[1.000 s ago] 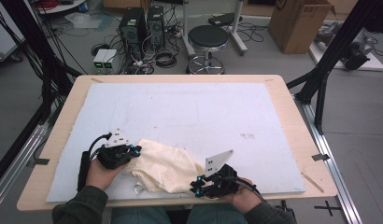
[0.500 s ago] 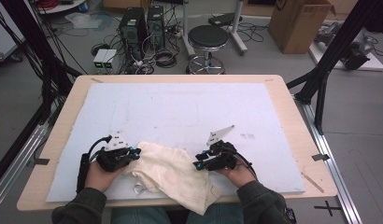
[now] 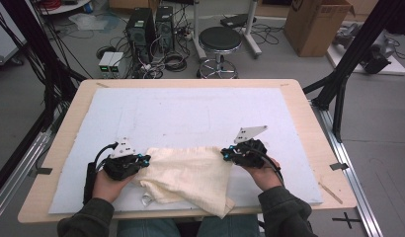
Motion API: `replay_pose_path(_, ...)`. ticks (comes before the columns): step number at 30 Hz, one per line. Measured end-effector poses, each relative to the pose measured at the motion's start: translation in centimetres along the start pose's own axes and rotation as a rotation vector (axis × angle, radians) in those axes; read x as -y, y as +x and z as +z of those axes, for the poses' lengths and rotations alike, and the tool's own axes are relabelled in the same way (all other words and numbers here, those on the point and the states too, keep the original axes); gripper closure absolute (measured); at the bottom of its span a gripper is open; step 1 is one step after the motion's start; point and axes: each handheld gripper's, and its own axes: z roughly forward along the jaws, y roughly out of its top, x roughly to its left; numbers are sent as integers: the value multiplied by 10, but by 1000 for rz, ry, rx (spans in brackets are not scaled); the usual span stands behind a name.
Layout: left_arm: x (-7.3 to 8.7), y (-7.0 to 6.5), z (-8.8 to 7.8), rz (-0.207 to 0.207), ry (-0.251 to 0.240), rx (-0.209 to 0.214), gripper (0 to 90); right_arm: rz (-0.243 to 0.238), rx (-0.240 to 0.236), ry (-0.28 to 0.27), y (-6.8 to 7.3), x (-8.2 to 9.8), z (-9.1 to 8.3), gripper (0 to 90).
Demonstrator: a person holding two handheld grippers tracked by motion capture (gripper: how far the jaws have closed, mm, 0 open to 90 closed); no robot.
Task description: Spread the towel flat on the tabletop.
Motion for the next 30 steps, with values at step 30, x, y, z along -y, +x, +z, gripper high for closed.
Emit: replay_pose_path(30,-2,23,26,-92,115,-66,613,110,-29,99,-12,37,23,768)
